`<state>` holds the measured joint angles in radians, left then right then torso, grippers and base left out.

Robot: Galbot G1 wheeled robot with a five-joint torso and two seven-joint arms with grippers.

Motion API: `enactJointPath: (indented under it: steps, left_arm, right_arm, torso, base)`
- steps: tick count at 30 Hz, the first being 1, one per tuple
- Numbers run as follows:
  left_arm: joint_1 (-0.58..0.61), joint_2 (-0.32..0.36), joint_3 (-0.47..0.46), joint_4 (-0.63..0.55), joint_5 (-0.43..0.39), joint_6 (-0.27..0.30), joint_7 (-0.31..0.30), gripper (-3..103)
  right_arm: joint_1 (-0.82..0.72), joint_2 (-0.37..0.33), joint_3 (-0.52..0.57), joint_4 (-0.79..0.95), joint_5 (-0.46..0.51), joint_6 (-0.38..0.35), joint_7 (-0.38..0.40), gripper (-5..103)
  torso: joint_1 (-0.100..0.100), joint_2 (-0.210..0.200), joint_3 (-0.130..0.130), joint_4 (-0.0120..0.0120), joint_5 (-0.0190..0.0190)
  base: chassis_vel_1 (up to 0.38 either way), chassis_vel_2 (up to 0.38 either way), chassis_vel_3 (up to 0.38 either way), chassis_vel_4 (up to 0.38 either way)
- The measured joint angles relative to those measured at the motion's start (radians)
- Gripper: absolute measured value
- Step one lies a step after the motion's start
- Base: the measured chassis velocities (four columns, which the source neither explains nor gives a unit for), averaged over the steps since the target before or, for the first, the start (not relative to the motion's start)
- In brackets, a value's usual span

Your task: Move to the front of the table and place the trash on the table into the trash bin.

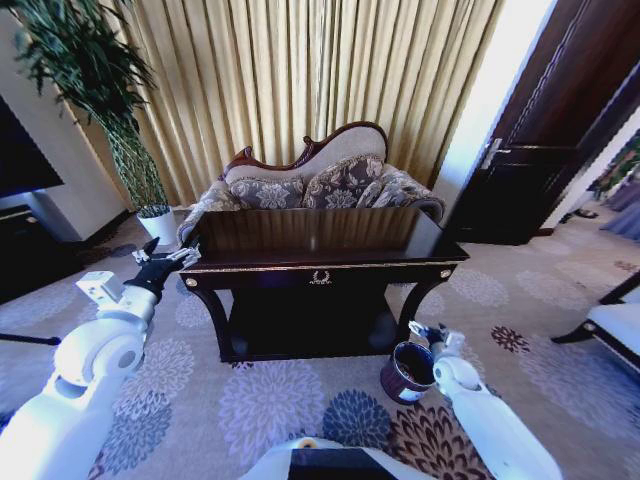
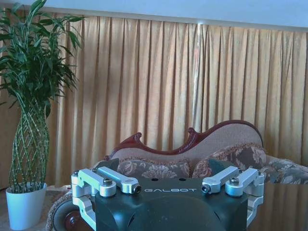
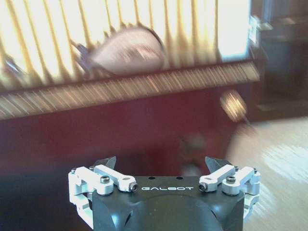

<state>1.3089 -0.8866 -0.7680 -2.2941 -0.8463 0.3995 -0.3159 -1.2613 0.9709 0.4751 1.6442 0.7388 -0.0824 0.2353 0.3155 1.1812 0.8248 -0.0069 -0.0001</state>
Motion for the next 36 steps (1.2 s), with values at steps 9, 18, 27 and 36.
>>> enactJointPath:
  steps: [9, 18, 27, 36]
  left_arm:
    - [0.022, -0.012, -0.027, -0.037, 0.000, -0.017, -0.004, 100]
    - [0.055, -0.018, -0.084, -0.073, -0.020, 0.007, -0.004, 100]
    - [0.060, -0.012, -0.076, -0.122, -0.046, 0.036, -0.007, 100]
    - [0.091, -0.025, -0.071, -0.168, -0.042, 0.047, -0.021, 100]
  right_arm:
    - [-0.067, -0.087, 0.118, 0.446, 0.128, -0.111, 0.059, 100]
    - [-0.160, -0.122, 0.186, 0.677, 0.060, -0.164, 0.073, 100]
    - [-0.193, -0.125, 0.189, 0.752, 0.020, -0.224, 0.107, 100]
    - [-0.200, -0.138, 0.190, 0.790, 0.039, -0.266, 0.137, 100]
  torso:
    - [0.000, 0.000, 0.000, -0.0003, -0.0003]
    - [0.000, 0.000, 0.000, -0.0005, -0.0001]
    - [0.000, 0.000, 0.000, -0.0005, 0.0003]
    - [0.000, 0.000, 0.000, -0.0004, 0.0001]
  base:
    - [0.000, 0.000, 0.000, 0.000]
    - [0.000, 0.000, 0.000, 0.000]
    - [0.000, 0.000, 0.000, 0.000]
    - [0.000, 0.000, 0.000, 0.000]
